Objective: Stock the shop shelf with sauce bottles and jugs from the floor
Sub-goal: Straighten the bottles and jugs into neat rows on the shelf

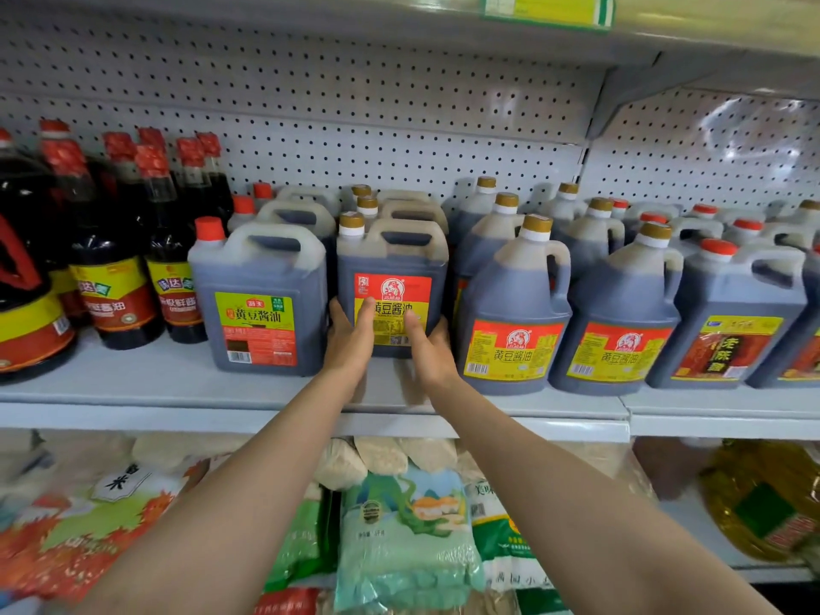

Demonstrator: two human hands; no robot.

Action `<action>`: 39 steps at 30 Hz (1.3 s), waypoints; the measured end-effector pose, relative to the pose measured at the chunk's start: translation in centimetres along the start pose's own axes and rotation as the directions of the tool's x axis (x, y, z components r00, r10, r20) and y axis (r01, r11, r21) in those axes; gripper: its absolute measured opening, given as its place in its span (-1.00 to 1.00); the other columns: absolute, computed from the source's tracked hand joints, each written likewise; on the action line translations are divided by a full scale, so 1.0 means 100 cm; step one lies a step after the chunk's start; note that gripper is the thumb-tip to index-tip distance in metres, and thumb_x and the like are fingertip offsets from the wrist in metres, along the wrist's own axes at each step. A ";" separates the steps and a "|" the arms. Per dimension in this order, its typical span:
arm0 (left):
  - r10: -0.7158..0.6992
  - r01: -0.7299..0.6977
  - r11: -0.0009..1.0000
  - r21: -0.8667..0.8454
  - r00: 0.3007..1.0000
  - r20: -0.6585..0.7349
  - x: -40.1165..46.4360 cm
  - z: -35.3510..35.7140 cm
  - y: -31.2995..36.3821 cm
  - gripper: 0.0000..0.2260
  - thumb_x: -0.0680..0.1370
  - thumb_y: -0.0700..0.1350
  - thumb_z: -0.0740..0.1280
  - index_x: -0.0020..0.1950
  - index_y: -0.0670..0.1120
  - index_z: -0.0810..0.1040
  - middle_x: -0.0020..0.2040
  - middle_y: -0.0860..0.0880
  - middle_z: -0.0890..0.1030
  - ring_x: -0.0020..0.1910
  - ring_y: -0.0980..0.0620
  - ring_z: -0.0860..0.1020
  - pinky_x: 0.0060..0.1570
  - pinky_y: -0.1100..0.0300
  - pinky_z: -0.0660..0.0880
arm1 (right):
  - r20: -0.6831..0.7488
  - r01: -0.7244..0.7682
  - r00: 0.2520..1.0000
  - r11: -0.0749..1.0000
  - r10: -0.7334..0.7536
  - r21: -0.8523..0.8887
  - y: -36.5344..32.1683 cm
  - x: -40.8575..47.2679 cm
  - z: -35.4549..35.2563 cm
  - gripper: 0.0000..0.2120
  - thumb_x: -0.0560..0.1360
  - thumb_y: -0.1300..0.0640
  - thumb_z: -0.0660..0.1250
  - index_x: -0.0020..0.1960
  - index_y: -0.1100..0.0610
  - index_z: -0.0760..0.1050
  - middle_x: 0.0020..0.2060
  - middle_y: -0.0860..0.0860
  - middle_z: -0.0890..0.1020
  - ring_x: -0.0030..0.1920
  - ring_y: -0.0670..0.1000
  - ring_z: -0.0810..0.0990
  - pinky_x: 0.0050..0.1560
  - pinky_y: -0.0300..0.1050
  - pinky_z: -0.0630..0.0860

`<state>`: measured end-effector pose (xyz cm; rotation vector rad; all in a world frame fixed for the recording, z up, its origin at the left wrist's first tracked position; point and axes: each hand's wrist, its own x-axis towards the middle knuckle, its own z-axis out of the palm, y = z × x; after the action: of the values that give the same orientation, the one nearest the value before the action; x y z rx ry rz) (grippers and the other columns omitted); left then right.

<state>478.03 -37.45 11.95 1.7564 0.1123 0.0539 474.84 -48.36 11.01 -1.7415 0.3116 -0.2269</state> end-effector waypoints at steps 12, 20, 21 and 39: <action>-0.049 0.048 0.998 0.038 0.998 0.033 -0.036 -0.009 -0.008 -0.29 0.59 0.35 0.08 0.62 0.16 -0.17 0.64 -0.03 0.04 0.58 -0.12 0.13 0.51 -0.13 0.10 | 0.012 -0.058 0.998 0.998 0.058 -0.003 0.012 -0.024 -0.008 -0.10 0.54 -0.20 0.34 0.64 0.00 -0.15 0.59 0.03 -0.01 0.58 0.11 0.09 0.52 0.07 0.10; -0.026 0.026 1.000 0.010 1.000 0.011 -0.054 -0.010 -0.012 -0.30 0.60 0.34 0.08 0.62 0.17 -0.17 0.63 -0.02 0.08 0.56 -0.12 0.16 0.48 -0.16 0.15 | 0.065 -0.034 0.997 0.999 0.032 0.031 0.017 -0.040 -0.016 -0.10 0.56 -0.16 0.33 0.64 -0.01 -0.18 0.60 -0.02 -0.09 0.59 0.09 0.08 0.51 0.07 0.14; -0.030 0.030 1.000 0.008 1.000 0.006 -0.055 -0.010 -0.011 -0.31 0.60 0.34 0.08 0.62 0.18 -0.17 0.62 -0.02 0.09 0.56 -0.13 0.18 0.47 -0.16 0.16 | 0.066 -0.040 0.997 0.999 0.038 0.032 0.016 -0.040 -0.016 -0.10 0.56 -0.16 0.33 0.64 -0.01 -0.18 0.60 -0.02 -0.09 0.59 0.10 0.07 0.51 0.08 0.13; -0.128 0.129 0.991 0.027 0.991 -0.046 -0.068 -0.001 0.009 -0.30 0.61 0.33 0.07 0.62 0.15 -0.18 0.62 -0.07 0.08 0.54 -0.18 0.20 0.44 -0.16 0.19 | 0.057 -0.109 0.992 0.991 0.113 -0.071 0.001 -0.045 -0.020 -0.09 0.54 -0.26 0.27 0.64 0.04 -0.17 0.61 0.07 -0.04 0.60 0.17 0.01 0.55 0.22 0.07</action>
<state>471.30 -38.23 13.05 1.7747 0.2593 -0.0025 469.95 -48.76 11.39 -1.7876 0.3743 -0.0828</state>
